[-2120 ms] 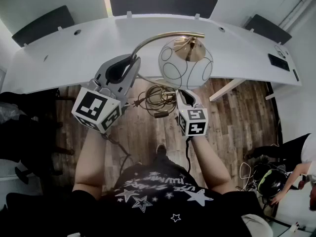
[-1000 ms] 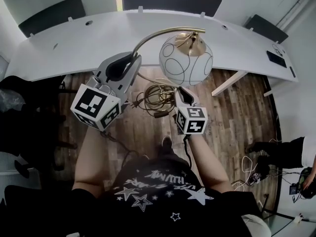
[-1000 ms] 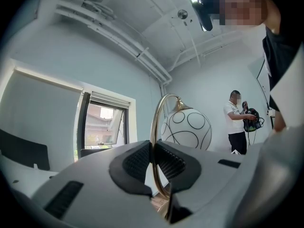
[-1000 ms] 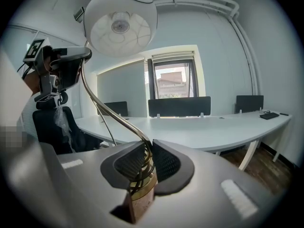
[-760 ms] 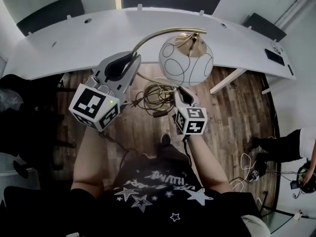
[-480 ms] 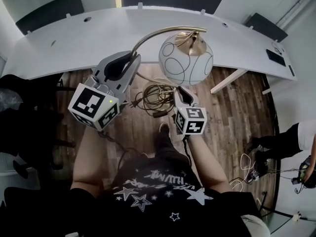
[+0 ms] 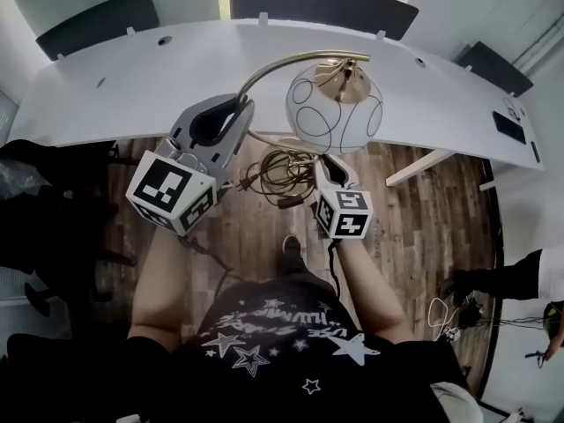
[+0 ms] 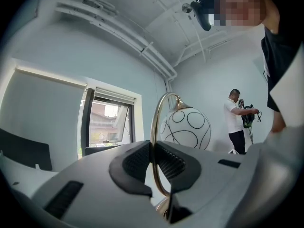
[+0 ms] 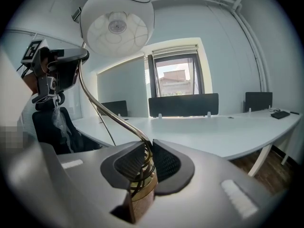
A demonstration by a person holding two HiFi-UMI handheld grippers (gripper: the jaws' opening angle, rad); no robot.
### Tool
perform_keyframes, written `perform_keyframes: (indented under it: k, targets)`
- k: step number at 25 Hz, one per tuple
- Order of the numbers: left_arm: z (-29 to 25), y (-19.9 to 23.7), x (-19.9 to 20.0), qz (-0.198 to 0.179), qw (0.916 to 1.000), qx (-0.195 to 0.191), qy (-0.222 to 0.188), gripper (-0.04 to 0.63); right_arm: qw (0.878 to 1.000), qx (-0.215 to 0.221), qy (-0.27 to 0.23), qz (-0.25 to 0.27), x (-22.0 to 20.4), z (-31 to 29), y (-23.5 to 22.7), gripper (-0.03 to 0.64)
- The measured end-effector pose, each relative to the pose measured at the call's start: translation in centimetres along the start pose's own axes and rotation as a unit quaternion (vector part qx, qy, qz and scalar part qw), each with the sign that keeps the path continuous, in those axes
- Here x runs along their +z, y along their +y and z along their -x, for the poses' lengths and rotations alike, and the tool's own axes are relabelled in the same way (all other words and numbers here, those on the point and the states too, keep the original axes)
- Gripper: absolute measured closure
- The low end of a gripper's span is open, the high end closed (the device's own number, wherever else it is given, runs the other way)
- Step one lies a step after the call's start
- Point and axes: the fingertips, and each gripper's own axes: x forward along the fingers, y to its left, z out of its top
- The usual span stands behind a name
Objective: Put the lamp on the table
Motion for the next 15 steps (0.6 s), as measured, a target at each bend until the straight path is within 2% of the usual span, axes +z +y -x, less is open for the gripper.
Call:
perform_keyframes:
  k: [15]
  targets:
    - [1.3,-0.9,0.4,-0.006,0.9987,0.051,-0.001,0.554,0.999,0.049,-0.001,0.021,0.6,-0.4,0.1,0.568]
